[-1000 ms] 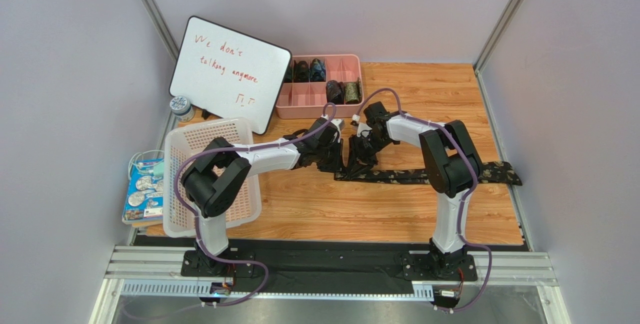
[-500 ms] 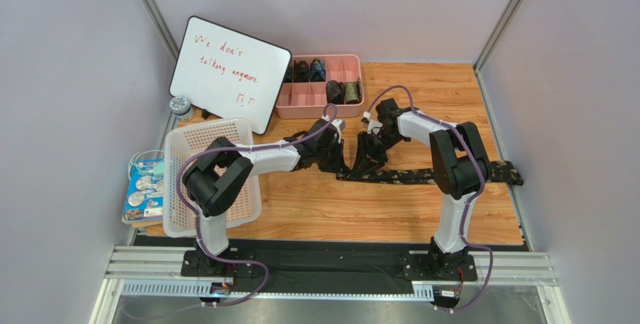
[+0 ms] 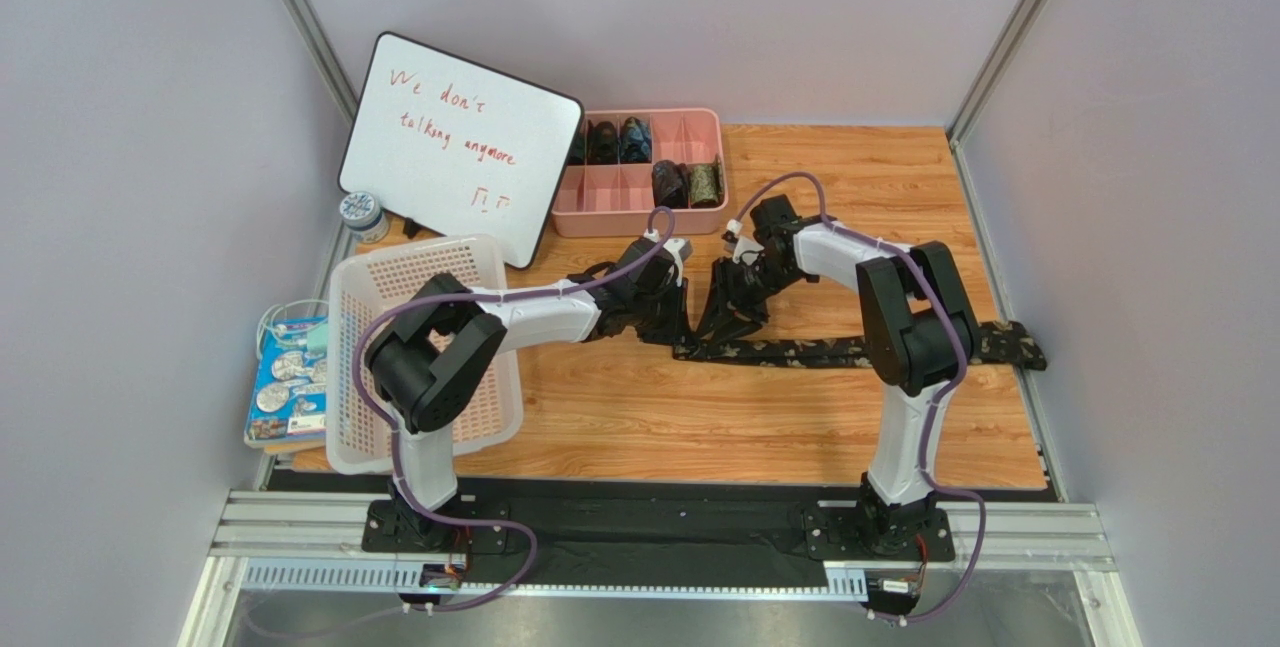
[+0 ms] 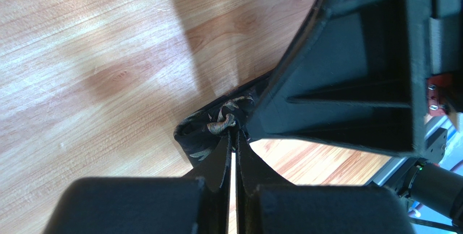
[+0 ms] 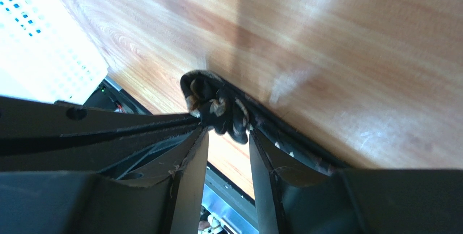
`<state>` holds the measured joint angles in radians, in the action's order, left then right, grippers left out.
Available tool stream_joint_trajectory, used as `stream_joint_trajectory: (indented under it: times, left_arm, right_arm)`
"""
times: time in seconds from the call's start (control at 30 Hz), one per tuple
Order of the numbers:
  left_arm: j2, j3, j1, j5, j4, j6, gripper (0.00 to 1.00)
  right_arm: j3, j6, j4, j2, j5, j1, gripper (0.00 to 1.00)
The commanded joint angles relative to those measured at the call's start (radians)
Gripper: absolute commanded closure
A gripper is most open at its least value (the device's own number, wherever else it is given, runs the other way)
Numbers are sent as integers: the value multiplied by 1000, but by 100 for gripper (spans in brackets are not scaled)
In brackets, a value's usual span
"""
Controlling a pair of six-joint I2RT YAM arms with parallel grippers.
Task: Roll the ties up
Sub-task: Roll the tie at the center of the board.
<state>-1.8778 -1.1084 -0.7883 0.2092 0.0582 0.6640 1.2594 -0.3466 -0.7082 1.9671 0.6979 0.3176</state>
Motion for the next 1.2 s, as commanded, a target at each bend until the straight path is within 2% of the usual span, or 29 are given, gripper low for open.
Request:
stream_joint_trajectory:
  times: [0.0, 0.27, 0.43, 0.47, 0.5, 0.53, 0.63, 0.7, 0.73, 0.83, 0.93, 1.03, 1.17]
  left_arm:
    - [-69, 35, -5, -47, 120, -52, 100]
    - [-67, 33, -5, -47, 114, -53, 100]
    - [-64, 27, -5, -56, 108, -53, 100]
    - [-63, 25, -5, -57, 109, -53, 100]
    - [-63, 22, -5, -57, 109, -53, 100]
    - [-57, 21, -5, -59, 108, -53, 100]
    - [-23, 22, -3, -53, 85, -58, 100]
    - [6, 33, -2, -47, 68, -76, 88]
    - [47, 41, -2, -30, 39, -93, 73]
    - [153, 82, 3, -9, -13, -176, 51]
    - [254, 130, 7, 18, -38, -324, 38]
    - [328, 186, 20, 61, -46, -444, 30]
    - [368, 252, 21, 130, -53, -705, 25]
  right_arm:
    - [1, -26, 47, 30, 18, 11, 62]
    - [-3, -15, 55, 42, -3, 54, 65]
    - [1, 18, 30, 70, -46, 63, 78]
    - [1, 26, 27, 73, -63, 63, 83]
    - [1, 34, 18, 81, -75, 63, 93]
    - [1, 47, 15, 84, -81, 61, 99]
    - [-17, 72, 22, 87, -101, 58, 100]
    - [-29, 80, 44, 82, -118, 55, 100]
    - [-40, 90, 50, 81, -118, 54, 100]
    - [-52, 106, 76, 76, -115, 52, 100]
    - [-64, 123, 108, 73, -95, 54, 100]
    - [-69, 147, 127, 69, -63, 55, 100]
    - [-91, 167, 157, 58, -29, 55, 100]
